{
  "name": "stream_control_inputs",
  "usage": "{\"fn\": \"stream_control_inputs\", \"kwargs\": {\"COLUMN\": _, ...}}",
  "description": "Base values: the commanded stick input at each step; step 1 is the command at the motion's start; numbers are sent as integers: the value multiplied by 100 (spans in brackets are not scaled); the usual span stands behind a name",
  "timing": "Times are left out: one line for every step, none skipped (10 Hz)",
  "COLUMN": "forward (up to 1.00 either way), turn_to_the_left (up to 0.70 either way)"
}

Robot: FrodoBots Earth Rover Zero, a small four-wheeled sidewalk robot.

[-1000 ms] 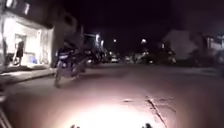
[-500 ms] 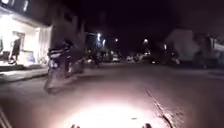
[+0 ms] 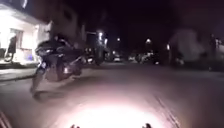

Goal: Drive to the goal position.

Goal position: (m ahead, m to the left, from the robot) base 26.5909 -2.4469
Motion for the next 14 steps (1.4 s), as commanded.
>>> {"fn": "stream_control_inputs", "kwargs": {"forward": 85, "turn_to_the_left": 0}}
{"fn": "stream_control_inputs", "kwargs": {"forward": 85, "turn_to_the_left": 0}}
{"fn": "stream_control_inputs", "kwargs": {"forward": 85, "turn_to_the_left": 0}}
{"fn": "stream_control_inputs", "kwargs": {"forward": 85, "turn_to_the_left": 0}}
{"fn": "stream_control_inputs", "kwargs": {"forward": 85, "turn_to_the_left": 0}}
{"fn": "stream_control_inputs", "kwargs": {"forward": 85, "turn_to_the_left": 0}}
{"fn": "stream_control_inputs", "kwargs": {"forward": 85, "turn_to_the_left": 0}}
{"fn": "stream_control_inputs", "kwargs": {"forward": 85, "turn_to_the_left": 0}}
{"fn": "stream_control_inputs", "kwargs": {"forward": 85, "turn_to_the_left": 0}}
{"fn": "stream_control_inputs", "kwargs": {"forward": 85, "turn_to_the_left": 0}}
{"fn": "stream_control_inputs", "kwargs": {"forward": 85, "turn_to_the_left": 0}}
{"fn": "stream_control_inputs", "kwargs": {"forward": 85, "turn_to_the_left": 0}}
{"fn": "stream_control_inputs", "kwargs": {"forward": 85, "turn_to_the_left": 0}}
{"fn": "stream_control_inputs", "kwargs": {"forward": 85, "turn_to_the_left": 0}}
